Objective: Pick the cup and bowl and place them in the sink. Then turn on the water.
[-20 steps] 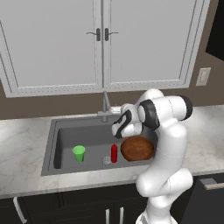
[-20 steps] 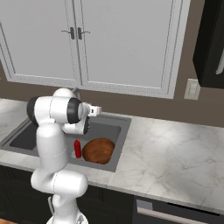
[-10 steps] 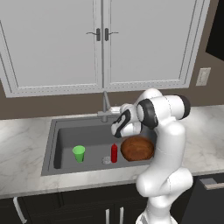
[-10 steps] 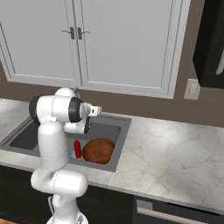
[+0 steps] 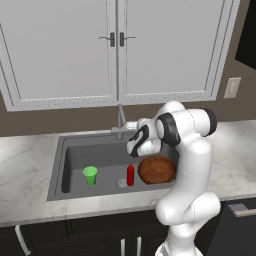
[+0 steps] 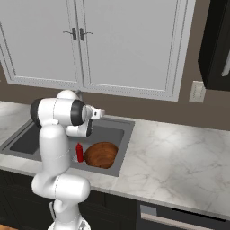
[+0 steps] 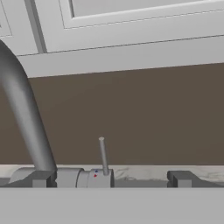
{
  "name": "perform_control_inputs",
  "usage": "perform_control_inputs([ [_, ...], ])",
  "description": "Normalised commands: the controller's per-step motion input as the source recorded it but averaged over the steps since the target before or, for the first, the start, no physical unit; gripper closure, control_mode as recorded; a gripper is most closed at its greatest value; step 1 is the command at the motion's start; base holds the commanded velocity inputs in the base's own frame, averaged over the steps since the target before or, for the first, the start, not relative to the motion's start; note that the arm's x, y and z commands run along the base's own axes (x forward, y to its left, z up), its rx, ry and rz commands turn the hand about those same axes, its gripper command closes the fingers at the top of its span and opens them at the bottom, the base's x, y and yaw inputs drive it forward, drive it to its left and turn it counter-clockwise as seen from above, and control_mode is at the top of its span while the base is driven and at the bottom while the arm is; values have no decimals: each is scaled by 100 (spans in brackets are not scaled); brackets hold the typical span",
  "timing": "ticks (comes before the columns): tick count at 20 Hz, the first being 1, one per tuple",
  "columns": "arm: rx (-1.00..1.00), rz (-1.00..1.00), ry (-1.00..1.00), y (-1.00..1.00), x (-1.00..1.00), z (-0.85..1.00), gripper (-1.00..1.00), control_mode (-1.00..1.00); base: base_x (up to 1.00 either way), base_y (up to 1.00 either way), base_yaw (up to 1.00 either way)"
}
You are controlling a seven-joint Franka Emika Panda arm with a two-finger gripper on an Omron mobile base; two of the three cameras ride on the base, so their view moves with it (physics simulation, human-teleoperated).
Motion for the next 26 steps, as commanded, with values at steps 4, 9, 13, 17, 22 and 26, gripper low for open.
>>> perform_control_inputs([
  [4,0,0,0,6,3,-3,-100,-100,0,0,0],
  [9,0,0,-1,4,4,-5,-100,-100,0,0,0],
  [13,0,0,-1,0,9,-1,-100,-100,0,0,0],
  [17,0,0,-3,0,8,-2,-100,-100,0,0,0],
  [22,0,0,-1,0,4,-4,-100,-100,0,0,0],
  [26,0,0,-1,0,2,-11,-100,-100,0,0,0],
])
